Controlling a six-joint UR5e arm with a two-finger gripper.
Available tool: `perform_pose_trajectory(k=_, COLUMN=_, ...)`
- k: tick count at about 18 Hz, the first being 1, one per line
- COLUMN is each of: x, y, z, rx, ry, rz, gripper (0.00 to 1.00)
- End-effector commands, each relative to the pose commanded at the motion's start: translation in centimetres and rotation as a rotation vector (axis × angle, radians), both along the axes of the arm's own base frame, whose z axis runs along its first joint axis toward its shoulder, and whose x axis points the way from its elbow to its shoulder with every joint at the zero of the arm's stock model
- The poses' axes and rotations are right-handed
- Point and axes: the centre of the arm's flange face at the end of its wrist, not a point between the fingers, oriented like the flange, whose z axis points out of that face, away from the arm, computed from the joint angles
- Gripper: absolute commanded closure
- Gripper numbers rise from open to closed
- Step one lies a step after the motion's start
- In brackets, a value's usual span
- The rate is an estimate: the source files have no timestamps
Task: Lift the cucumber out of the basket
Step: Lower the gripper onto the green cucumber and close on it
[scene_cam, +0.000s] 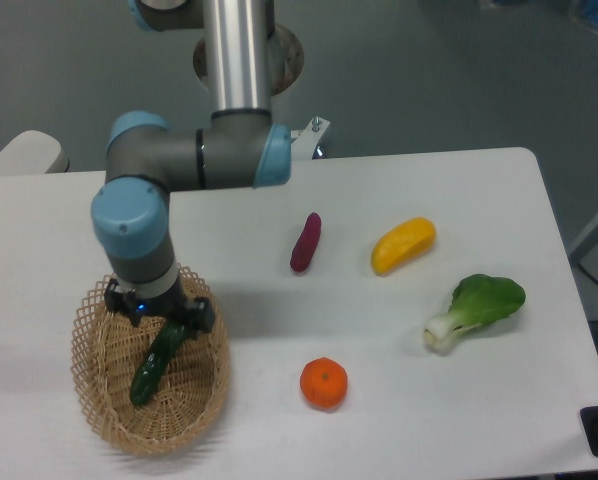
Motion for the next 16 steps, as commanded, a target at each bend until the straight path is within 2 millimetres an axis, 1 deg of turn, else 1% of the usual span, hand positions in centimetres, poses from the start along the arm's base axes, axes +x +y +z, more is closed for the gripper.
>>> perform_pose_trajectory(k=3, x=0.2, y=0.2, z=-1.4, rx=-0.027, ry=0.008, rz=-0.053, gripper=0.00)
perform_pose_trajectory(k=6, x=0.1, y=0.3, z=-1.8, rx=-0.029, ry=0.011, rz=-0.056, gripper=0.00)
perform_pose_trajectory(k=8, x=0.4, y=0.5, z=-2.3, rx=-0.026, ry=0.012, rz=-0.062, gripper=0.00)
perform_pose_trajectory(k=10, x=0.4, y=0.7, z=-2.8, rx=-0.025, ry=0.021, rz=-0.061, gripper=0.00)
perform_pose_trajectory(k=11, x=0.2, y=0.7, z=-2.6, rx=-0.028, ry=0.037, rz=-0.060, gripper=0.05)
perform_pose_trajectory(k=12, x=0.2, y=0.7, z=-2.6, rx=-0.030, ry=0.041, rz=-0.059, gripper=0.28)
perform_pose_trajectory(k=13, x=0.2, y=0.7, z=-2.4, rx=-0.027, ry=0.041, rz=-0.062, gripper=0.54)
perform_pose_trajectory(k=14, x=0.1, y=0.7, z=-2.3, rx=-0.026, ry=0.044, rz=-0.067, gripper=0.68)
perform_pose_trajectory(k=16, x=0.1, y=0.9, z=-2.0, rx=-0.020, ry=0.049, rz=-0.089, gripper=0.81)
